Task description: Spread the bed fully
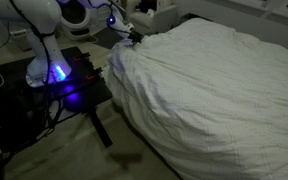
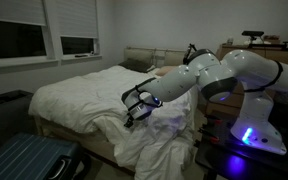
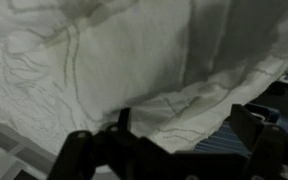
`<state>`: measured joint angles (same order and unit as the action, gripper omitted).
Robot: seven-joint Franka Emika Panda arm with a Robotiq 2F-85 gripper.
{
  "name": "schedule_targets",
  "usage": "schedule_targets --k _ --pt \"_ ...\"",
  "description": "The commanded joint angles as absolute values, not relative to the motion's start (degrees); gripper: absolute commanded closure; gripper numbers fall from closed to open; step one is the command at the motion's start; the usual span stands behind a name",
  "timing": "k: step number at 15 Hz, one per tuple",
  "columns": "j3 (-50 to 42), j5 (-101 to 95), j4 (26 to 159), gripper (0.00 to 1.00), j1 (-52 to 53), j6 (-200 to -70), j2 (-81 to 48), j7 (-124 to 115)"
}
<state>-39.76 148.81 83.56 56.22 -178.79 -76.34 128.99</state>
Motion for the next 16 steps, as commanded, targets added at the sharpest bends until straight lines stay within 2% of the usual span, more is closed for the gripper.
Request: schedule_targets --k 1,3,4,5,6,14,15,16 --pt "-38.0 146.1 81.8 0.0 55.1 -184.7 -76.4 126.5" --pt "-37.1 144.6 81.5 0.0 54.9 -186.8 -76.4 125.0" --pt "-36.5 144.2 81.4 0.25 54.6 -187.8 -76.2 125.2" --pt "-36.1 143.9 81.2 0.26 54.3 -188.6 -76.2 125.4" --pt "-35.6 143.7 81.1 0.32 54.1 -189.3 -76.1 125.5" --pt "-34.5 143.6 79.9 0.95 53.2 -191.4 -76.2 125.5" --pt "-33.1 133.8 81.5 0.99 53.5 -191.2 -76.0 115.1" --pt "-33.0 140.3 80.1 1.0 52.2 -191.4 -75.6 122.8"
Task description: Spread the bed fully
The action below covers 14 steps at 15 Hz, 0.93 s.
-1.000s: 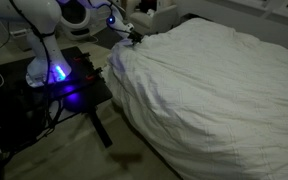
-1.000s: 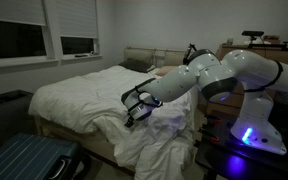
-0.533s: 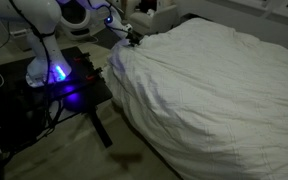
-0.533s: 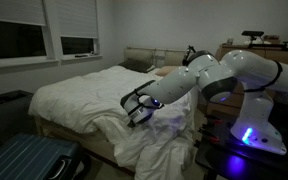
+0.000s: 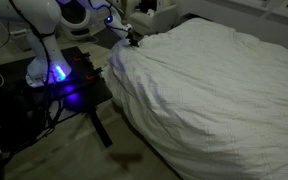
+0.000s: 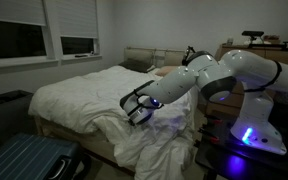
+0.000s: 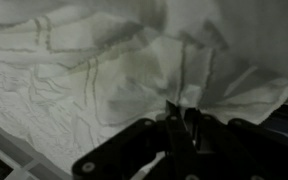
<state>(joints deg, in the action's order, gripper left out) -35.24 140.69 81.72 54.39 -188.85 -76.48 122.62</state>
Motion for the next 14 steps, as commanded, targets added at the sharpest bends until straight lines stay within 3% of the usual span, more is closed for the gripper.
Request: schedule_targets --k 1,14 --pt "-32.0 138.1 80.3 1.0 51.8 -191.0 -75.4 120.2" --pt "-20.8 126.0 84.8 1.0 42.1 -187.2 -60.6 121.7"
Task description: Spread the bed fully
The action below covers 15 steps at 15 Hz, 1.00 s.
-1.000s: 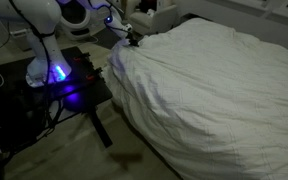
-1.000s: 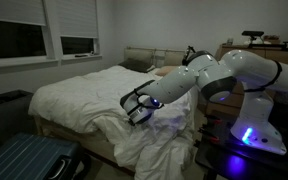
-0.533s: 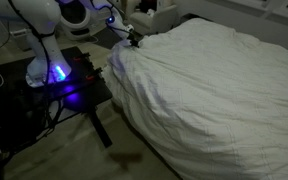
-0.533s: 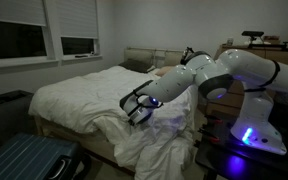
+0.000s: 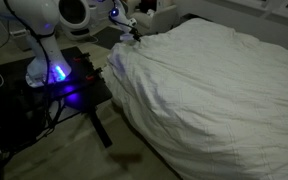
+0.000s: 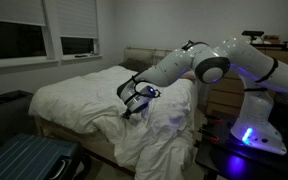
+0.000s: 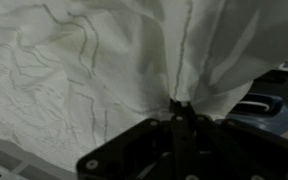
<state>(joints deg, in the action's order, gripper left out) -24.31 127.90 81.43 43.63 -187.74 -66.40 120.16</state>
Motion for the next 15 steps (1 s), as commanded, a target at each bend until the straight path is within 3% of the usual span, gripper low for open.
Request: schedule_targets --k 1,15 --pt "-19.8 125.3 85.3 1.0 41.8 -187.2 -59.6 121.6" --pt "-8.4 122.2 94.9 1.0 38.6 -184.8 -44.2 121.2"
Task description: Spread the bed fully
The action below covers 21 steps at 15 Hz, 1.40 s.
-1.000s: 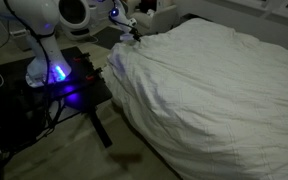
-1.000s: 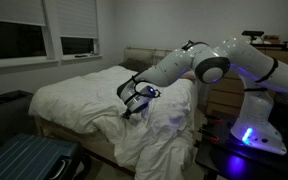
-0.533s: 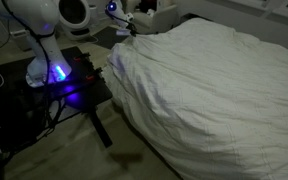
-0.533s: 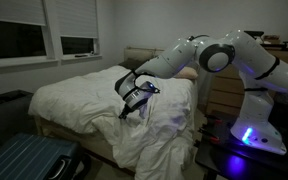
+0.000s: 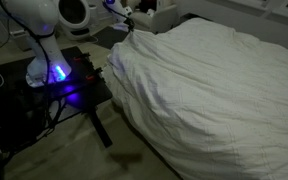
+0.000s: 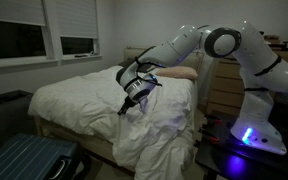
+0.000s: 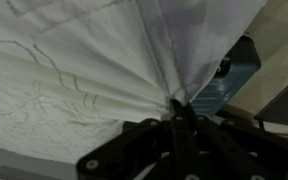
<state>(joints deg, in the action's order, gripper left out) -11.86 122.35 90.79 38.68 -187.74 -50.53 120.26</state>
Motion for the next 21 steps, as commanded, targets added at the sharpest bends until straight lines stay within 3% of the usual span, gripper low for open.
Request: schedule_targets --k 1,2,3,9,14,17,21 --pt "-8.0 122.0 95.3 1.0 38.3 -184.8 -43.6 121.2" --pt "-7.3 121.9 95.7 1.0 37.7 -185.0 -43.1 121.0" --pt "-6.5 121.7 96.0 0.79 37.1 -185.1 -42.8 121.0" --pt "0.6 119.7 96.5 0.34 34.2 -184.3 -41.5 120.2" --pt "0.7 117.6 96.2 0.0 31.3 -186.0 -41.2 120.1" --pt "3.6 114.8 98.5 0.0 25.9 -189.2 -39.4 118.6" --pt "3.5 96.9 110.0 0.0 22.5 -190.0 -33.9 99.9"
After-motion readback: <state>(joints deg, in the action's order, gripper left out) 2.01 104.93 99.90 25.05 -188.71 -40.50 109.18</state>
